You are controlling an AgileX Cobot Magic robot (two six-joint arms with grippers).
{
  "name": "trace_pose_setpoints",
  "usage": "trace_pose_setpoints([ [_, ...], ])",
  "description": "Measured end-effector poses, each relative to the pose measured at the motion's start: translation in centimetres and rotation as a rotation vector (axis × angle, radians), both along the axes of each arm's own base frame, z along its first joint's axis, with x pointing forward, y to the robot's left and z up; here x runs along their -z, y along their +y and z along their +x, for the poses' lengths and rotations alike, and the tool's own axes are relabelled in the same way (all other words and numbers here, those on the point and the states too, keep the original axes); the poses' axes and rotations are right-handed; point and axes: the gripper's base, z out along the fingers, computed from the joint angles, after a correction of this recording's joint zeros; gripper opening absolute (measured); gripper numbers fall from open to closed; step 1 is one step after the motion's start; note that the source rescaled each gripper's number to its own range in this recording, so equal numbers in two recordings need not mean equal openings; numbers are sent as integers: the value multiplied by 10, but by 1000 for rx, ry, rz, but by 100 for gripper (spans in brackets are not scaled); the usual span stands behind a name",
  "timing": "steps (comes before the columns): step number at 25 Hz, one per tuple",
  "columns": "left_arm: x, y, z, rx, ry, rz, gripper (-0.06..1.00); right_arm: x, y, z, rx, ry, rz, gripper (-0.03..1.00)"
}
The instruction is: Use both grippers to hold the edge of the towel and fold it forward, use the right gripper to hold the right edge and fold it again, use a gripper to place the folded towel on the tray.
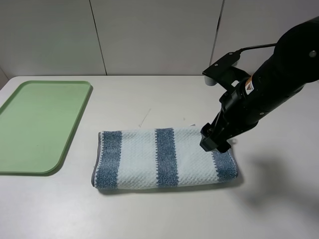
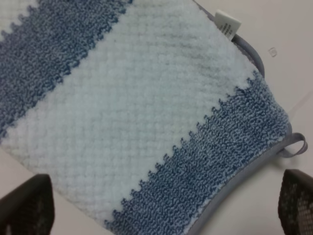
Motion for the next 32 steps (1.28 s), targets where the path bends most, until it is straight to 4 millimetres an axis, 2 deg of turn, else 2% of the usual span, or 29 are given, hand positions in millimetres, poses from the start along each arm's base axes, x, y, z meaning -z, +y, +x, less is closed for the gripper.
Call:
trace_pose_setpoints([
  [9, 0, 0, -2, -375, -1, 0, 99, 0, 1, 0, 117, 31, 48, 100],
  [16, 0, -1, -4, -571, -1, 0, 99, 0, 1, 0, 198, 47, 79, 100],
  [21, 0, -1, -4, -629, -1, 0, 99, 0, 1, 0, 233, 55, 91, 100],
  [32, 0, -1, -4, -632, -1, 0, 99, -1, 2, 1, 452, 95, 175, 100],
])
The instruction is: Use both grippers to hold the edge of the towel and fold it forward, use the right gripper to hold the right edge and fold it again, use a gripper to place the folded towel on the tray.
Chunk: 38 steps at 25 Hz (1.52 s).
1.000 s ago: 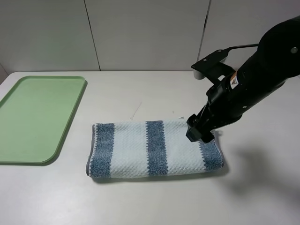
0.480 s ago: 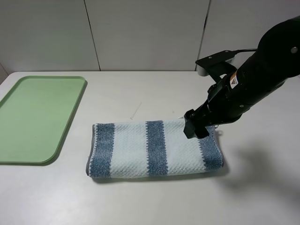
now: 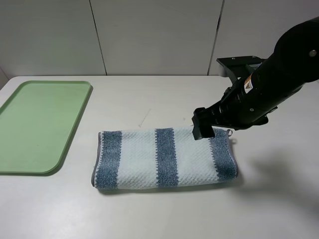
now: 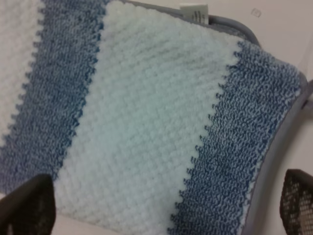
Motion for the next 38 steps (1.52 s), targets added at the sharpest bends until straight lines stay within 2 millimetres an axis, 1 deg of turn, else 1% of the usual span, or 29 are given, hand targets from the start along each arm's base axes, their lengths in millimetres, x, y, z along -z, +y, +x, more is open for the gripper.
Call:
trace_pose_setpoints([
  [5, 0, 0, 0, 0, 0, 0, 99, 4, -1, 2, 76, 24, 7, 100],
  [10, 0, 0, 0, 0, 0, 0, 99, 17, -10, 12, 144, 65, -18, 100],
  [16, 0, 0, 0, 0, 0, 0, 99, 42, -19, 26, 208, 122, -53, 100],
  [23, 0, 0, 0, 0, 0, 0, 99, 68, -14, 47, 204, 163, -105, 100],
  [29, 0, 0, 0, 0, 0, 0, 99, 98, -28, 60, 238, 211, -140, 100],
  [35, 0, 0, 0, 0, 0, 0, 99, 114, -32, 66, 240, 218, -143, 100],
  [38, 0, 0, 0, 0, 0, 0, 99, 119, -32, 68, 237, 221, -142, 100],
])
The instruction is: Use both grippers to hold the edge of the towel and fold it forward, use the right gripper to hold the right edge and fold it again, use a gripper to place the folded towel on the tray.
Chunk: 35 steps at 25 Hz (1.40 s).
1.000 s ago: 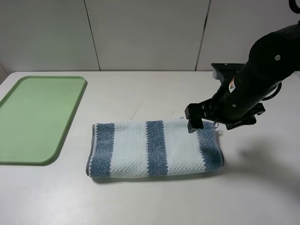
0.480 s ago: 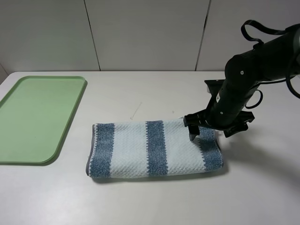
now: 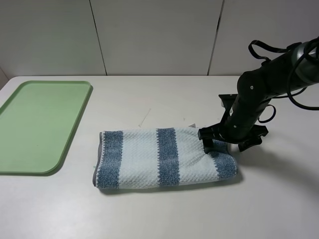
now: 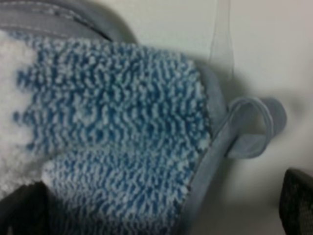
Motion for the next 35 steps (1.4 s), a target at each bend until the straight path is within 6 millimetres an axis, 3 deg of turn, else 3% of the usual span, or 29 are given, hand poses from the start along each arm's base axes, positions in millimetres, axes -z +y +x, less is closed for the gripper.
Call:
trace_pose_setpoints([
  [11, 0, 0, 0, 0, 0, 0, 99, 7, 1, 1, -24, 15, -7, 99],
  [13, 0, 0, 0, 0, 0, 0, 99, 6, 1, 1, -17, 14, -2, 84],
  [17, 0, 0, 0, 0, 0, 0, 99, 5, 7, 2, 7, -2, 33, 23],
  [18, 0, 0, 0, 0, 0, 0, 99, 5, 8, 2, 8, -2, 35, 10],
  [19, 0, 0, 0, 0, 0, 0, 99, 5, 8, 2, 9, -3, 36, 7],
  [27, 0, 0, 0, 0, 0, 0, 99, -14, -1, -2, -40, -9, -12, 7],
  [35, 0, 0, 0, 0, 0, 0, 99, -65, -19, -7, -65, -84, -78, 7],
])
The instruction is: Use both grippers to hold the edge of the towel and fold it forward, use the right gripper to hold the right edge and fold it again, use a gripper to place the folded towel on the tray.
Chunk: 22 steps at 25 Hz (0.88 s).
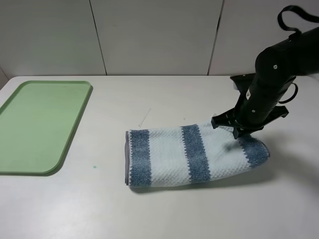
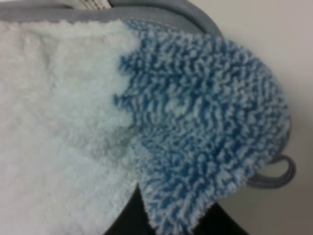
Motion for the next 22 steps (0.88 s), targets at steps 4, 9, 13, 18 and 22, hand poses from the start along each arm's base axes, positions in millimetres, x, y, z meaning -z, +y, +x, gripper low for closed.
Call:
trace_pose_setpoints([
  [4, 0, 0, 0, 0, 0, 0, 99, -17, -16, -3, 36, -9, -19, 7],
  [9, 0, 0, 0, 0, 0, 0, 99, -35, -36, -6, 88, -19, -32, 7],
  [13, 0, 0, 0, 0, 0, 0, 99, -46, -49, -9, 102, -29, -42, 7],
  [18, 0, 0, 0, 0, 0, 0, 99, -58, -57, -13, 109, -24, -67, 7],
  [22, 0, 0, 0, 0, 0, 0, 99, -76, -56, -6, 88, -19, -78, 7],
])
